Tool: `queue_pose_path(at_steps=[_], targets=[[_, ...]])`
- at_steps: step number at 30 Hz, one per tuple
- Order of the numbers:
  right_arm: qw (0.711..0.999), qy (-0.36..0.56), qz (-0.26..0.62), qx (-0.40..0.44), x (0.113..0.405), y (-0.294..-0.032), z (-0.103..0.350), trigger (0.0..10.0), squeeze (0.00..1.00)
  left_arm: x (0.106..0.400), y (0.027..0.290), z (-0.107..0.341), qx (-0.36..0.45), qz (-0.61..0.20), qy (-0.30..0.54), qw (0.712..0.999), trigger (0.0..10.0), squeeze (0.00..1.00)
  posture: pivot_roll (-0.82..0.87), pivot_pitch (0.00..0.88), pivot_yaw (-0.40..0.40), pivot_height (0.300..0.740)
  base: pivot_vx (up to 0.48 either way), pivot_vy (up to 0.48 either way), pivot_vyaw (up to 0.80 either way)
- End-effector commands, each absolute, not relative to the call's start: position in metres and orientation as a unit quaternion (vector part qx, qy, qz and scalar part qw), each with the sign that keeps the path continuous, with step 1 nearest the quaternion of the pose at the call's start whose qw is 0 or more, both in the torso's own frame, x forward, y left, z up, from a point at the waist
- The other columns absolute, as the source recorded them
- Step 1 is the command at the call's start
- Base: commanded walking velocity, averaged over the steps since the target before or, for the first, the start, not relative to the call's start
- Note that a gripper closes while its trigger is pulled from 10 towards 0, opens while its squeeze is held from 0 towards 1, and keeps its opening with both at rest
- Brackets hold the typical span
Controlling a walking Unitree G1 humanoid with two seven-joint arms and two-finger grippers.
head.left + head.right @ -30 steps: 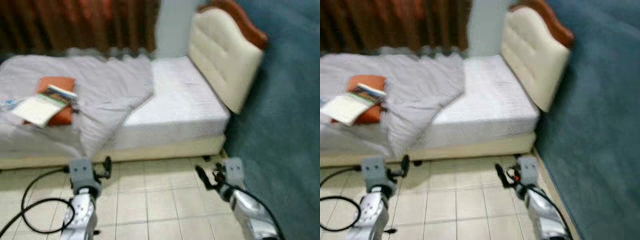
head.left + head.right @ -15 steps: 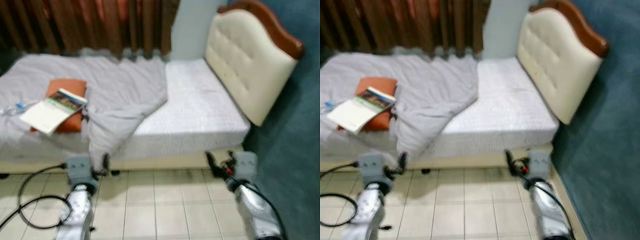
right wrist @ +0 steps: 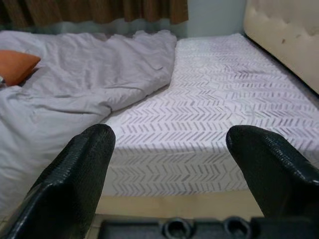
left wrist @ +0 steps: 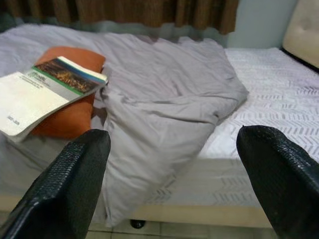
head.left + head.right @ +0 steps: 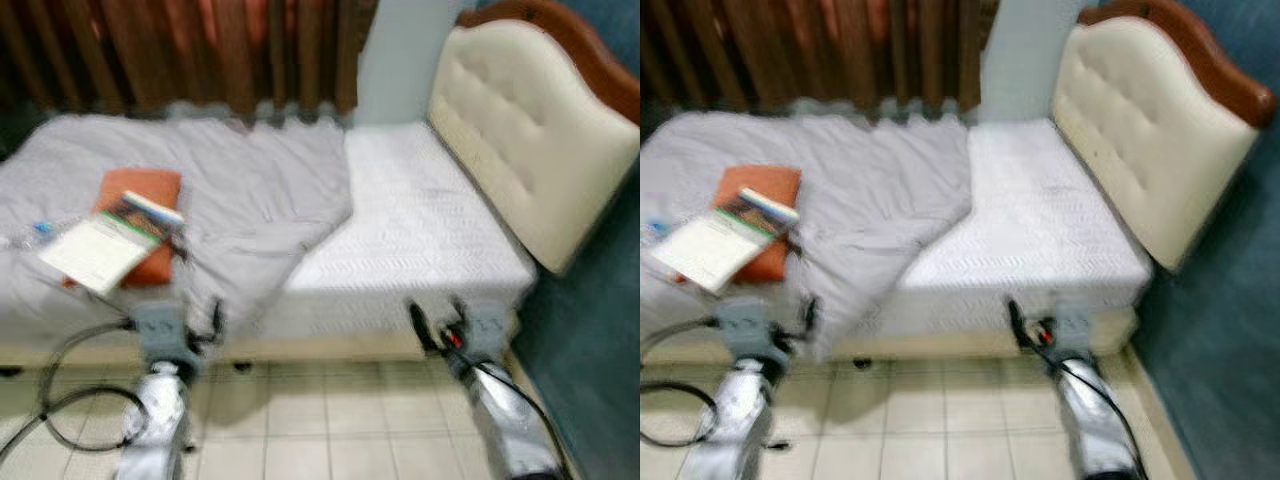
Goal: Clean up the room
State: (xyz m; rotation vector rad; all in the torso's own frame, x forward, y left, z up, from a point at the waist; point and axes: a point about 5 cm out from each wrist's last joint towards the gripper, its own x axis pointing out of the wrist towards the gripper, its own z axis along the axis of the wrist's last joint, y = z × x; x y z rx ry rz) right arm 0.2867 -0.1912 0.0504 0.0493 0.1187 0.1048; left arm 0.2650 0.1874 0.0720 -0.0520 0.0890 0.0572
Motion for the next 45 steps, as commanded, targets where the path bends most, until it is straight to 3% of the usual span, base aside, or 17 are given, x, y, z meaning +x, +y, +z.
queue_pose_path(at_steps=[1,11,30,31,33,34,45], targets=[[0.996,0.063,0.063,0.028,0.2892,-0.1826,0.0502,10.0,0.0,0.2637,0.1969,0.0717,-0.019,0.036,0.048,0.998,10.0,1.0,0.06,0.0,-0.038,0.74,0.0,0.48,0.56],[0.995,0.069,0.063,0.028,0.2883,-0.1814,0.0475,10.0,0.0,0.2625,0.1986,0.0699,-0.02,0.031,0.054,0.998,10.0,1.0,0.06,0.0,-0.039,0.74,0.0,0.48,0.49],[0.996,0.066,0.06,0.031,0.2855,-0.1824,0.0469,10.0,0.0,0.2646,0.2004,0.0689,0.006,0.027,0.053,0.998,10.0,1.0,0.04,0.0,-0.03,0.74,0.0,0.48,-0.8],[0.996,0.064,0.059,0.031,0.2849,-0.1831,0.0477,10.0,0.0,0.2655,0.1992,0.0698,0.021,0.028,0.049,0.998,10.0,0.78,0.04,0.0,-0.031,0.74,0.0,0.0,0.0],[0.996,0.064,0.059,0.031,0.2847,-0.1832,0.0477,10.0,0.0,0.2661,0.1979,0.0695,0.024,0.026,0.051,0.998,10.0,0.78,0.04,0.0,-0.031,0.74,0.0,0.0,0.0],[0.996,0.064,0.06,0.031,0.2845,-0.1831,0.0477,10.0,0.0,0.2671,0.1952,0.0697,0.016,0.019,0.055,0.998,10.0,0.0,0.04,0.0,-0.031,0.74,0.0,0.0,0.0],[0.994,0.073,0.073,0.024,0.2831,-0.1813,0.0457,10.0,0.0,0.2686,0.1986,0.069,0.009,0.044,0.053,0.998,10.0,0.0,0.03,0.0,-0.032,0.74,0.324,0.218,0.18]])
